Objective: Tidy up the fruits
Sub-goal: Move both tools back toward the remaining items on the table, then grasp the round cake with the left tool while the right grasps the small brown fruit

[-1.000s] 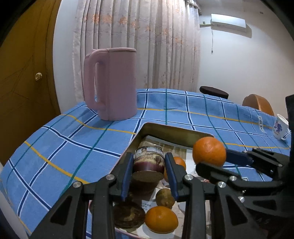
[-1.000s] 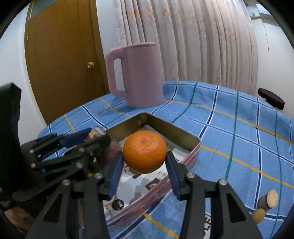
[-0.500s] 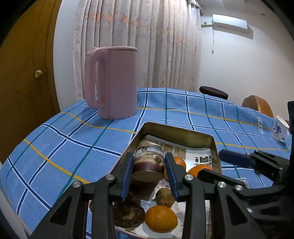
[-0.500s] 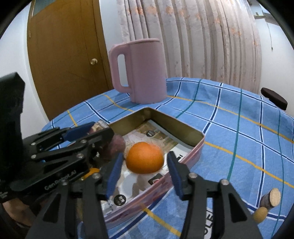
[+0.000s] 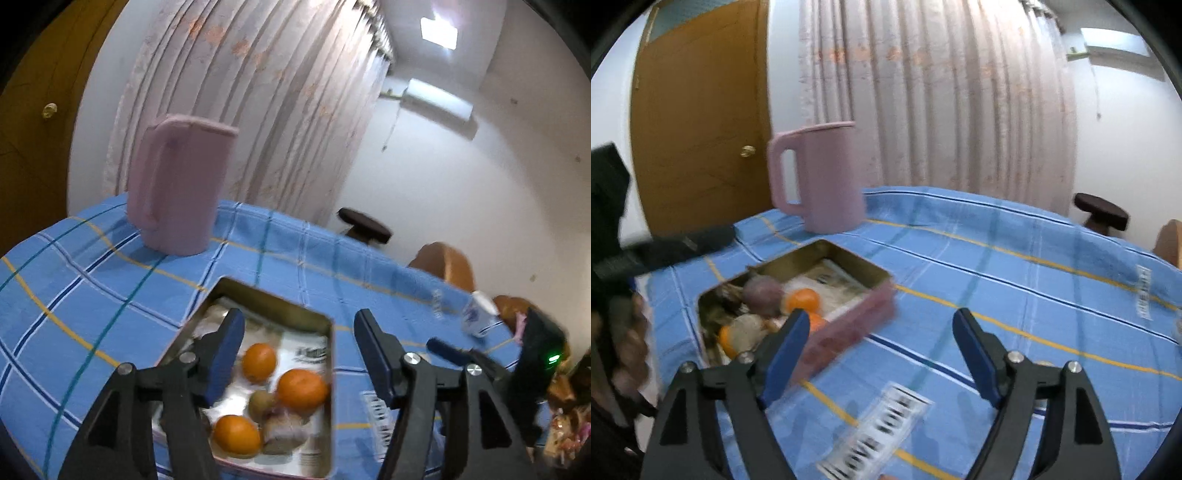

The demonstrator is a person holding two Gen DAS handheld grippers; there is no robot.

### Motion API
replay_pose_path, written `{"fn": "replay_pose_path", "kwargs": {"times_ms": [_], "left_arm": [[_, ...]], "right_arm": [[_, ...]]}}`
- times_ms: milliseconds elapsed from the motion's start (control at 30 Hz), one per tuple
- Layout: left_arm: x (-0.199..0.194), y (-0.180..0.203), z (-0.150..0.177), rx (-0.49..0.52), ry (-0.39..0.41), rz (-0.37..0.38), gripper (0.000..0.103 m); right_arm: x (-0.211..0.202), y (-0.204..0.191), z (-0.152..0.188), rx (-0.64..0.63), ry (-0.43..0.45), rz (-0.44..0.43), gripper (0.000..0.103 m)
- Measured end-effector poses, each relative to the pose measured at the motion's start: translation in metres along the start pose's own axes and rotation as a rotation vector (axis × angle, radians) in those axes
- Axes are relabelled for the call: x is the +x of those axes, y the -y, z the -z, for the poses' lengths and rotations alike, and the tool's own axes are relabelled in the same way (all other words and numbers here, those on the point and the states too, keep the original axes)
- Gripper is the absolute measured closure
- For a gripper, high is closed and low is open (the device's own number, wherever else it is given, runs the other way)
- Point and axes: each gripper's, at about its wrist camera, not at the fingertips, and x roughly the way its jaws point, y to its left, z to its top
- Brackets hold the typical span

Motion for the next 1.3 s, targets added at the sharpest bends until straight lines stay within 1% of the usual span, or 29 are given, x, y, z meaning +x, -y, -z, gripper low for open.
{"fn": "replay_pose_path", "kwargs": {"times_ms": [33,100,167,267,400,567,700,767,833,967,1000,1067,1100,1133,1167,1233,1300], "left_arm": [[0.0,0.004,-0.002,0.002,0.003,0.016,0.04],[-0.001,0.014,-0.005,0.002,0.014,0.063,0.039],[-0.003,0.023,-0.006,0.005,0.025,0.113,0.039],[-0.001,0.036,-0.009,-0.001,0.029,0.184,0.039],[0.006,0.052,-0.009,0.007,0.024,0.219,0.039],[0.017,0.07,-0.009,0.034,0.011,0.202,0.039],[0.03,0.077,-0.008,0.039,-0.028,0.192,0.039],[0.032,0.08,-0.008,0.032,-0.033,0.224,0.039],[0.034,0.085,-0.008,0.05,-0.03,0.22,0.039],[0.037,0.093,-0.009,0.076,-0.034,0.235,0.039],[0.039,0.095,-0.008,0.09,-0.032,0.231,0.039],[0.043,0.102,-0.007,0.131,-0.024,0.192,0.039],[0.047,0.103,-0.007,0.142,-0.025,0.175,0.039],[0.053,0.105,-0.006,0.156,-0.03,0.132,0.039],[0.058,0.105,-0.006,0.165,-0.036,0.109,0.039],[0.067,0.103,-0.004,0.163,-0.049,0.087,0.039],[0.079,0.101,-0.002,0.16,-0.08,0.088,0.039]], "right_arm": [[-0.004,0.007,0.002,0.007,0.001,0.019,0.02],[-0.012,0.019,0.006,0.016,0.001,0.056,0.015],[-0.018,0.031,0.011,0.018,-0.002,0.102,0.013],[-0.031,0.049,0.02,0.042,-0.008,0.145,0.013],[-0.046,0.073,0.031,0.089,-0.014,0.18,0.013],[-0.053,0.09,0.037,0.123,-0.025,0.205,0.013],[-0.049,0.097,0.037,0.141,-0.062,0.211,0.013],[-0.045,0.099,0.036,0.14,-0.079,0.214,0.013],[-0.04,0.098,0.035,0.133,-0.095,0.205,0.013],[-0.024,0.099,0.031,0.139,-0.142,0.178,0.013],[-0.017,0.099,0.029,0.146,-0.166,0.161,0.013],[-0.01,0.099,0.028,0.167,-0.193,0.147,0.013],[-0.008,0.099,0.028,0.181,-0.2,0.147,0.015],[-0.003,0.099,0.029,0.198,-0.224,0.143,0.016],[-0.001,0.098,0.03,0.204,-0.232,0.142,0.018],[0.006,0.094,0.033,0.212,-0.268,0.146,0.031],[0.013,0.091,0.036,0.215,-0.294,0.134,0.038]]}}
